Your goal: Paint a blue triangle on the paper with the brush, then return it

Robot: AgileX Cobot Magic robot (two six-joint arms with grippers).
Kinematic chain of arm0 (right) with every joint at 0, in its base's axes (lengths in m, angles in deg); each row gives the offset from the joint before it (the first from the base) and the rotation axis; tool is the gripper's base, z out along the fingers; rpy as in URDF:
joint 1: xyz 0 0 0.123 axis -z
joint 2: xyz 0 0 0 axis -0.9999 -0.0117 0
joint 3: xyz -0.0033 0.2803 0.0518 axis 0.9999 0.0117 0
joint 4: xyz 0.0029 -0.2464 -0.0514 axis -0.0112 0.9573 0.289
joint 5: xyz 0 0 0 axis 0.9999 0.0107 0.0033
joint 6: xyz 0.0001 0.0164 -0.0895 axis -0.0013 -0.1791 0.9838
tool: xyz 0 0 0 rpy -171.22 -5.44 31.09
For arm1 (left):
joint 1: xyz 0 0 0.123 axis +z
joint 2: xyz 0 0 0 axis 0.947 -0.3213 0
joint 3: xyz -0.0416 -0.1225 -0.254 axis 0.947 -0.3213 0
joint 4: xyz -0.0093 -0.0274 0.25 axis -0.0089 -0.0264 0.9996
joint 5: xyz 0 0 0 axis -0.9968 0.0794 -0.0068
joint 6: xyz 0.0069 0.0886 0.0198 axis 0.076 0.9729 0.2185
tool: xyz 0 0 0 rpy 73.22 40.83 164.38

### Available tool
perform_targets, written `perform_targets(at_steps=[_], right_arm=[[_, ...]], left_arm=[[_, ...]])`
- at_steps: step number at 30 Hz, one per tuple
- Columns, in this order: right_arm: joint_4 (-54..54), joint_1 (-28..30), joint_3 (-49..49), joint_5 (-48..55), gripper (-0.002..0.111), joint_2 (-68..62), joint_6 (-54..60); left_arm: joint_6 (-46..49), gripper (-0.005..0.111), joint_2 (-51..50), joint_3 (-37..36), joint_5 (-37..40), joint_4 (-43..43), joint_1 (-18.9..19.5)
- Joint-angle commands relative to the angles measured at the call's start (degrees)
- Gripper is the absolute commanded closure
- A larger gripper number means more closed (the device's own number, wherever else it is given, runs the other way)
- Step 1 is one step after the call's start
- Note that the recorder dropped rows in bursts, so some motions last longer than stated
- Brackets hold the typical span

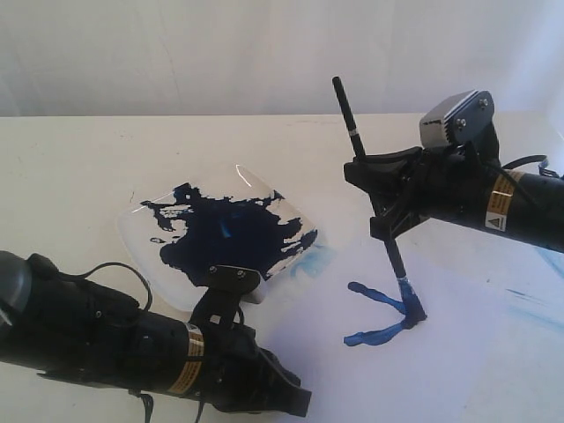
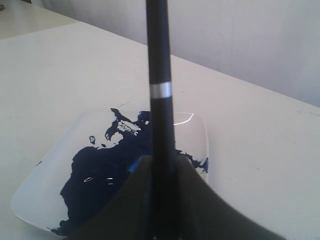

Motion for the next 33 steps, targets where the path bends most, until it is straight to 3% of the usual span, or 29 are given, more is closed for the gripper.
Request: perform_targets(at_steps=[1, 33], right_arm=[[0.0, 0.7, -0.1, 0.6, 0.108, 0.7, 0.6], [-2.6, 0.7, -0.1, 0.9, 0.108, 1.8, 3.2]], left_arm=[[0.3, 0.107, -0.3, -1.1, 4.2, 1.2, 0.0], [0.3, 0.107, -0.3, -1.1, 4.2, 1.2, 0.0]])
